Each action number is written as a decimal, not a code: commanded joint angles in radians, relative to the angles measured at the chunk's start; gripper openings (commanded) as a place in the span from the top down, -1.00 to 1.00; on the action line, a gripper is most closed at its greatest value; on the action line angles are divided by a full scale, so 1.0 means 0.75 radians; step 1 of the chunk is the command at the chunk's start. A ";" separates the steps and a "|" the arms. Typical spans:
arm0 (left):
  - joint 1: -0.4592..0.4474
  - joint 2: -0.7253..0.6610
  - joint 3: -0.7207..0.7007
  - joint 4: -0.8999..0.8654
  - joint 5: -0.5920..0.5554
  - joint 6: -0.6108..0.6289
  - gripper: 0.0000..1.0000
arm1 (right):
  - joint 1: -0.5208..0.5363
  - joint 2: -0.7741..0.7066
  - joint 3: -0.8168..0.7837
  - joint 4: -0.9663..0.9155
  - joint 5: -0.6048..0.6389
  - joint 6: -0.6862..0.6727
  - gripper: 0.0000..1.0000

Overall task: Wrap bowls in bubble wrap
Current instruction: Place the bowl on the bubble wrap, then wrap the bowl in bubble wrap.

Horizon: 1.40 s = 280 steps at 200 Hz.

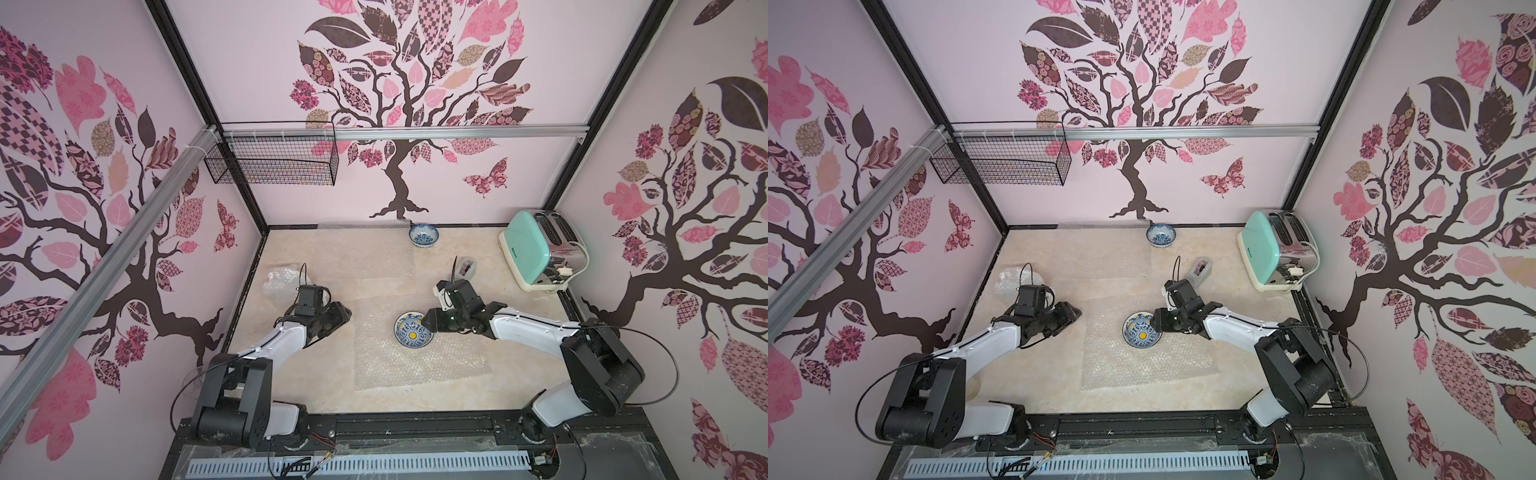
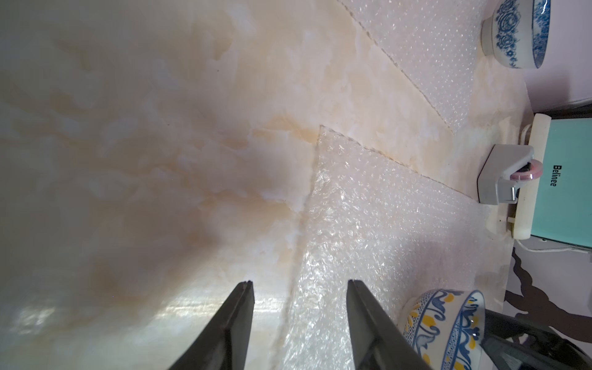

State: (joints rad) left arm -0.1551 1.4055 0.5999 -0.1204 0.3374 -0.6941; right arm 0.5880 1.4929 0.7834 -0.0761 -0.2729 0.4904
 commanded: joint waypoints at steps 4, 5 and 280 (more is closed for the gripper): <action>-0.033 0.110 0.006 0.152 0.076 -0.014 -0.06 | 0.006 -0.069 0.010 -0.035 0.024 -0.023 -0.05; -0.035 0.116 0.007 0.155 0.075 -0.014 -0.06 | 0.006 -0.073 0.010 -0.035 0.025 -0.024 -0.05; -0.608 0.013 0.029 0.450 0.260 0.337 1.00 | 0.003 -0.154 -0.120 -0.025 0.085 -0.059 -0.10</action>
State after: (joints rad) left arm -0.5755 1.3918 0.6163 0.2432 0.5251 -0.5163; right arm 0.5880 1.3739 0.6926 -0.0994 -0.2340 0.4637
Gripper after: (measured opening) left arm 0.049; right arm 0.544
